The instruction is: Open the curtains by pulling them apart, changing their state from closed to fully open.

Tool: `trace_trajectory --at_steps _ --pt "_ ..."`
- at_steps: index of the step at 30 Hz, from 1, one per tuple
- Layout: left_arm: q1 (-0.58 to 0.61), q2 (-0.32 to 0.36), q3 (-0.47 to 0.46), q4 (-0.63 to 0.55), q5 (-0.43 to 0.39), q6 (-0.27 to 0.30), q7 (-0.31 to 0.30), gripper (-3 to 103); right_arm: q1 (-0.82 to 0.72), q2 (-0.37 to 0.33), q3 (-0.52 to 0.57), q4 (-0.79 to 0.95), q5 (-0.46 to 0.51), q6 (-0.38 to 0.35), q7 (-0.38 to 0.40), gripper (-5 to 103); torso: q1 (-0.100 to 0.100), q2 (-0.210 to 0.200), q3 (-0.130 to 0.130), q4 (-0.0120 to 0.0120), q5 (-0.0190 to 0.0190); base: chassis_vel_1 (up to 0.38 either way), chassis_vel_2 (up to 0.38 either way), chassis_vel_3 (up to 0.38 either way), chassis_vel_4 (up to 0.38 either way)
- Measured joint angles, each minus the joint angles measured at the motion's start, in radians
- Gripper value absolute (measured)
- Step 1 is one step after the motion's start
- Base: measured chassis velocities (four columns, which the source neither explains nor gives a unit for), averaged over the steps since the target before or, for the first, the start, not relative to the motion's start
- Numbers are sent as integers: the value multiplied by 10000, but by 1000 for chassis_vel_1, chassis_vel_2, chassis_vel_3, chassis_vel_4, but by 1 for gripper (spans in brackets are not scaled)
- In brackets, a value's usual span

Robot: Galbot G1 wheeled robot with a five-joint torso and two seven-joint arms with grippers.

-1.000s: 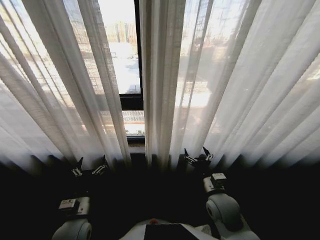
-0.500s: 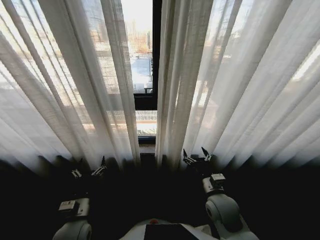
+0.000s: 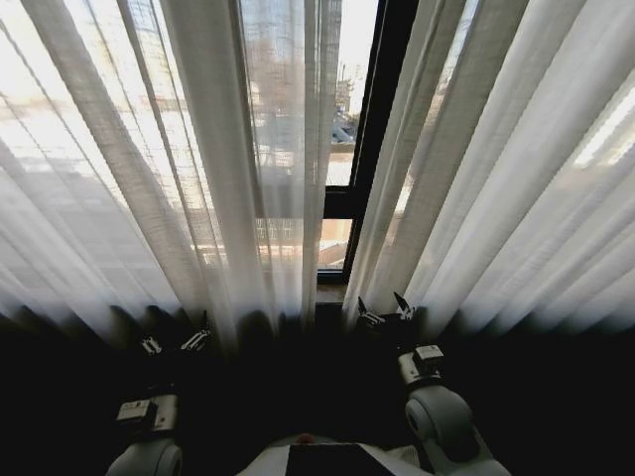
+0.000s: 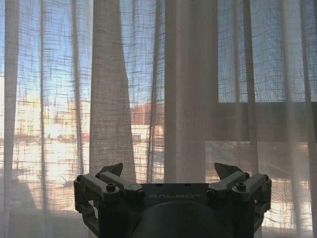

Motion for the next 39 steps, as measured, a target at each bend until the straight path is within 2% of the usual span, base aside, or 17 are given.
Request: trace_trajectory --at_steps 2,17,22,27,28,31,36,39 --pt "3 -34 3 -1 11 -4 4 100 22 -17 -5 -41 0 23 1 100 -3 0 1 0 8 -61 -8 47 -1" --pt "1 -119 28 -32 75 -5 17 100 50 -23 87 -136 74 228 -133 100 3 -4 4 1 -3 -118 104 114 -100" --pt "1 -130 26 -80 194 24 22 100 230 -243 119 -198 494 163 -168 100 9 -7 5 1 0 -46 43 57 -34" --pt "-23 -147 23 -7 501 66 23 100 755 -769 250 -522 1775 -547 -158 100 -9 3 -2 0 -1 0 0 0 0" --pt "-23 -147 23 -7 501 66 23 100 755 -769 250 -522 1775 -547 -158 100 -9 3 -2 0 -1 0 0 0 0" --pt "-17 -192 37 -55 485 210 23 100 1326 -1096 99 -711 2794 -1171 -22 100 -9 3 -2 -2 0 0 0 0 0" --pt "-84 -357 77 0 482 240 38 100 2588 -1428 -333 -1419 3672 -1562 384 100 -1 -2 2 5 0 0 0 0 0" --pt "-91 -453 89 39 482 213 43 100 3040 -1512 -542 -1780 3813 -1578 544 100 1 -2 3 1 1 0 0 0 0"
